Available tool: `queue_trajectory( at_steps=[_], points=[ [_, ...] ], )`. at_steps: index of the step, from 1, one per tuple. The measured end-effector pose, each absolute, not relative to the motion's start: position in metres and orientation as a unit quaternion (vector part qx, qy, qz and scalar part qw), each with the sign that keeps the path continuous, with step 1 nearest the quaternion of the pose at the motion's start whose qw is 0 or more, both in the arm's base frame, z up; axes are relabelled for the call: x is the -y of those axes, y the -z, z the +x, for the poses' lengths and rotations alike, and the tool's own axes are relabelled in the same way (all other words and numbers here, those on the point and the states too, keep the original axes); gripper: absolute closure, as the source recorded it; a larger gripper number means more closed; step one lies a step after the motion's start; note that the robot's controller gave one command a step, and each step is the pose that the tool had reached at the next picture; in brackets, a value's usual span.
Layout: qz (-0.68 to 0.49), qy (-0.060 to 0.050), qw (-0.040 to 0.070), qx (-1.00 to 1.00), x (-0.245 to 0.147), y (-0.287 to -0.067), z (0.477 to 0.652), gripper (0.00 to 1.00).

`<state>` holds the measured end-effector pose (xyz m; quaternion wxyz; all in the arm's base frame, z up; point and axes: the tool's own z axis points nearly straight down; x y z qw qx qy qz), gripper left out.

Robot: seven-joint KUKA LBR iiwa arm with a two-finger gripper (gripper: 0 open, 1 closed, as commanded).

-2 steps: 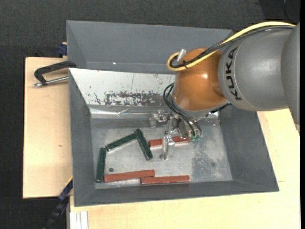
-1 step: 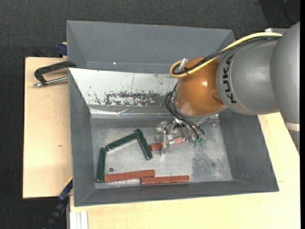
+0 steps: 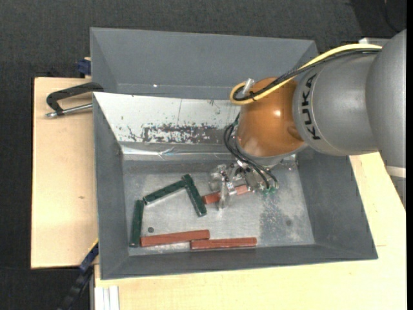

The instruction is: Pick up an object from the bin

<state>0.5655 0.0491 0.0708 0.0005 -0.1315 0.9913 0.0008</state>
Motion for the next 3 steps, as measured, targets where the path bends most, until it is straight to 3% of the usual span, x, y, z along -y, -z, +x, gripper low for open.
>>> queue_trajectory(
  at_steps=[1, 2, 3],
  points=[
    [-0.128, -0.001, 0.003, -0.992, -0.026, -0.196, 0.579, 1.00],
    [-0.128, -0.001, 0.003, -0.992, -0.026, -0.196, 0.579, 1.00],
    [-0.166, -0.001, 0.001, -0.986, -0.023, -0.222, 0.581, 1.00]
  ],
)
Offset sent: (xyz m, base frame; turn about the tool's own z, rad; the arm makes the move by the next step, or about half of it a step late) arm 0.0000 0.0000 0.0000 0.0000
